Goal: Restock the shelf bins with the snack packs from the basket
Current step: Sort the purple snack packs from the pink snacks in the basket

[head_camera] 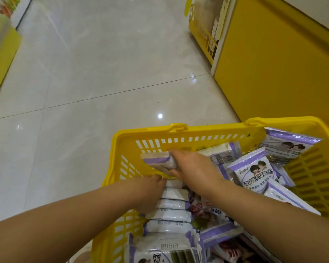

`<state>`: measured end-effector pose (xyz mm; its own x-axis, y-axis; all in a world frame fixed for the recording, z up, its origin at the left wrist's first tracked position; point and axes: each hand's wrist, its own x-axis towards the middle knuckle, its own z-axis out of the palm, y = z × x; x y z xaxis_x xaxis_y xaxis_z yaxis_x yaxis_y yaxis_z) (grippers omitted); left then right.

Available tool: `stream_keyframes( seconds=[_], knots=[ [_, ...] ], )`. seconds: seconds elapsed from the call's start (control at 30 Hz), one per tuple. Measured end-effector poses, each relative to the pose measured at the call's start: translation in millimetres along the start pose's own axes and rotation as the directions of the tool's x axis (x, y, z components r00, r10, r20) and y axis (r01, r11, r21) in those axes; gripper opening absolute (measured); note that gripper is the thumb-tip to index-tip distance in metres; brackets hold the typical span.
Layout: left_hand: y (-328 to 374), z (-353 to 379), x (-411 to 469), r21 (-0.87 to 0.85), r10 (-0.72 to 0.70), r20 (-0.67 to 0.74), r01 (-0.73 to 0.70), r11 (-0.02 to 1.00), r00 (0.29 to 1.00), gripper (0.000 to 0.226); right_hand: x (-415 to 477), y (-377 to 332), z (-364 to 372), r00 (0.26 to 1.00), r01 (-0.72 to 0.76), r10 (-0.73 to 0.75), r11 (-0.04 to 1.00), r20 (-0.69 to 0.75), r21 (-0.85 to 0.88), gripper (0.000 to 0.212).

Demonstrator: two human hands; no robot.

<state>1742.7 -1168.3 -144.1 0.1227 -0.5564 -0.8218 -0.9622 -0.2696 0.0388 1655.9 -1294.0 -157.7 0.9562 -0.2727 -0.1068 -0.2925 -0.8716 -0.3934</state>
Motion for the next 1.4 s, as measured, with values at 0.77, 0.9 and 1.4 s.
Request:
stream_keyframes(
  seconds=[0.77, 0.9, 1.4],
  knots=[
    [-5.1, 9.4, 17.1, 0.211, -0.126, -0.085, 0.141, 0.967, 0.988, 0.086, -34.3, 39.8, -29.4, 0.966, 0.207, -0.243, 0.929, -0.084, -0.307, 0.040],
    [-6.5, 8.4, 20.8, 0.227, -0.122, -0.144, 0.153, 0.962, 0.982, 0.069, -40.9, 62.2, -39.9, 0.992, 0.068, -0.110, 0.870, -0.058, -0.488, 0.050],
    [-27.7, -15.0, -62.1, 0.179, 0.059, -0.672, 0.084, 0.980, 0.738, 0.024, -28.1, 4.7, -25.2, 0.968, -0.008, -0.047, 0.976, 0.248, 0.216, 0.023]
  ],
)
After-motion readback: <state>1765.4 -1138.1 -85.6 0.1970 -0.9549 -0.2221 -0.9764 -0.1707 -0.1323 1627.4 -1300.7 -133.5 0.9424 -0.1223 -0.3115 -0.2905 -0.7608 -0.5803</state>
